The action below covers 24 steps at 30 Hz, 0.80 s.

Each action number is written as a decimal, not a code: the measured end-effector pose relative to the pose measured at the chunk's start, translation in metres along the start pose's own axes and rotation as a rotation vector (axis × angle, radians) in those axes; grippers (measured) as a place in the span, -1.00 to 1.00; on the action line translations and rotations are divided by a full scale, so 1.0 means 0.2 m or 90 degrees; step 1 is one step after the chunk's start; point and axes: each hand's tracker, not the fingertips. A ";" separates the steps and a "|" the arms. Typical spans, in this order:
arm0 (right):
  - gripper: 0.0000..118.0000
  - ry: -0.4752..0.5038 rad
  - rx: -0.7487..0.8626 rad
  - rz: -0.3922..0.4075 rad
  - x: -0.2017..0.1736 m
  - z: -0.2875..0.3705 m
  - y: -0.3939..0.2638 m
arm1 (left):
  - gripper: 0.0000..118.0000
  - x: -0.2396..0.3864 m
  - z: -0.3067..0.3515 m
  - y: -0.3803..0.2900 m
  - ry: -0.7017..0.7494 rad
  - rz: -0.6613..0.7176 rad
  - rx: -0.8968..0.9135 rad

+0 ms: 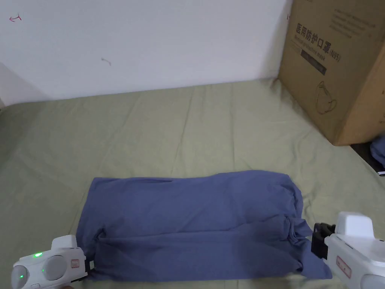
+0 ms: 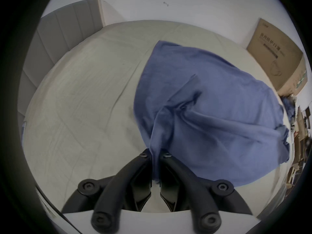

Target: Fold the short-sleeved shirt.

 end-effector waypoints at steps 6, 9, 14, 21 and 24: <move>0.33 -0.022 -0.158 0.000 0.08 -0.30 -0.19 | -0.91 -0.01 0.16 0.00 -0.015 -0.007 0.044; 0.29 -0.009 -0.196 -0.005 0.08 -0.40 -0.23 | -0.91 -0.02 0.21 0.00 -0.022 -0.002 0.056; -0.94 0.033 -0.169 -0.044 0.02 -0.32 -0.24 | -0.91 -0.04 0.25 -0.02 -0.023 0.010 0.060; -0.95 0.042 -0.112 -0.036 0.20 -0.14 -0.22 | -0.91 -0.14 0.33 -0.12 -0.052 0.066 0.062; -0.95 0.048 -0.109 -0.038 0.27 -0.05 -0.25 | -0.91 -0.16 0.39 -0.20 -0.056 0.067 0.057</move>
